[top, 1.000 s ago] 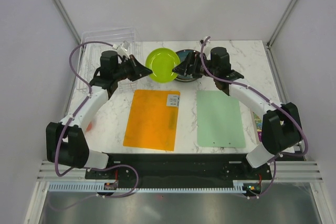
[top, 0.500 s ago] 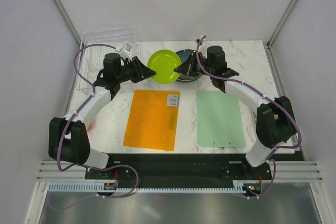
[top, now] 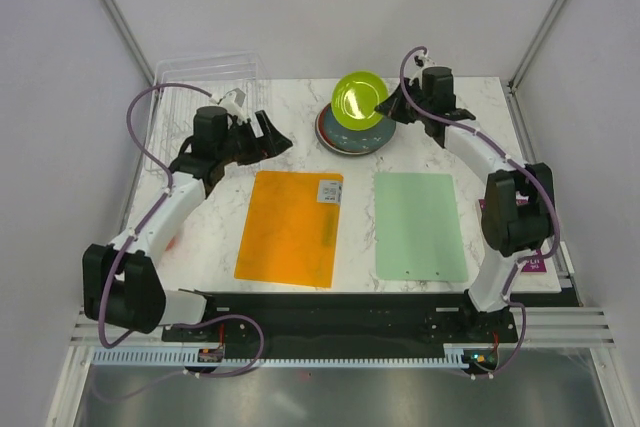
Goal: Unload the plates from the dish rack
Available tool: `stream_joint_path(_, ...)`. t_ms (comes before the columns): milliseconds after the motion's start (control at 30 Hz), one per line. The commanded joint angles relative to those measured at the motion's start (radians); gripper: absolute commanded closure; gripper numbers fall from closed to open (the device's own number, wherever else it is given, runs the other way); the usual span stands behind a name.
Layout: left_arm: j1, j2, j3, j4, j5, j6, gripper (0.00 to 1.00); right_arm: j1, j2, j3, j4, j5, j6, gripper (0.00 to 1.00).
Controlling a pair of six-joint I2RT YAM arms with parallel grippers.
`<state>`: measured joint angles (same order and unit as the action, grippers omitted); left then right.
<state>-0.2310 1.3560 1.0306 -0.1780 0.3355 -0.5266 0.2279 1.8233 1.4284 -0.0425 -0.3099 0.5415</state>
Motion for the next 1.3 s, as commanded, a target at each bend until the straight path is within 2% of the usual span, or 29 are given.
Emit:
stream_joint_path(0,-0.001,-0.078,-0.003,-0.024,-0.088,0.158,0.06,-0.039,0.094,0.073,-0.026,-0.01,-0.012,1.0)
stream_joint_path(400,-0.001,-0.08,-0.007,-0.097,-0.22,0.273,0.06,-0.052,0.29,0.175,-0.045,-0.047,-0.014,1.0)
stream_joint_path(500,-0.001,-0.08,-0.004,-0.101,-0.217,0.278,0.06,-0.052,0.315,0.194,-0.049,-0.051,-0.012,0.93)
stream_joint_path(567,-0.001,-0.083,-0.003,-0.104,-0.22,0.28,0.06,-0.053,0.329,0.207,-0.054,-0.061,-0.009,0.59)
stream_joint_path(600,-0.001,-0.081,-0.004,-0.107,-0.222,0.284,0.06,-0.053,0.329,0.208,-0.057,-0.061,-0.006,0.37)
stream_joint_path(667,-0.001,-0.084,-0.006,-0.107,-0.227,0.289,0.06,-0.052,0.323,0.205,-0.062,-0.063,-0.009,0.31)
stream_joint_path(700,-0.001,-0.087,-0.006,-0.113,-0.234,0.293,0.06,-0.052,0.318,0.202,-0.066,-0.052,-0.012,0.18)
stream_joint_path(767,-0.001,-0.092,-0.007,-0.118,-0.243,0.297,0.06,-0.053,0.292,0.19,-0.088,-0.035,-0.035,0.02)
stream_joint_path(867,-0.001,-0.103,-0.007,-0.133,-0.26,0.29,0.05,-0.052,0.225,0.146,-0.105,0.026,-0.077,0.02)
stream_joint_path(900,-0.001,-0.109,-0.006,-0.136,-0.269,0.287,0.0,-0.052,0.203,0.123,-0.112,0.055,-0.089,0.02)
stream_joint_path(1100,-0.001,-0.156,-0.017,-0.152,-0.273,0.272,0.0,-0.047,-0.036,-0.005,-0.171,0.187,-0.187,0.02)
stream_joint_path(1233,-0.001,-0.233,-0.046,-0.15,-0.285,0.27,0.0,-0.009,-0.255,-0.098,-0.214,0.34,-0.276,0.02)
stream_joint_path(1267,-0.002,-0.247,-0.05,-0.149,-0.303,0.27,0.0,0.014,-0.289,-0.118,-0.232,0.418,-0.293,0.02)
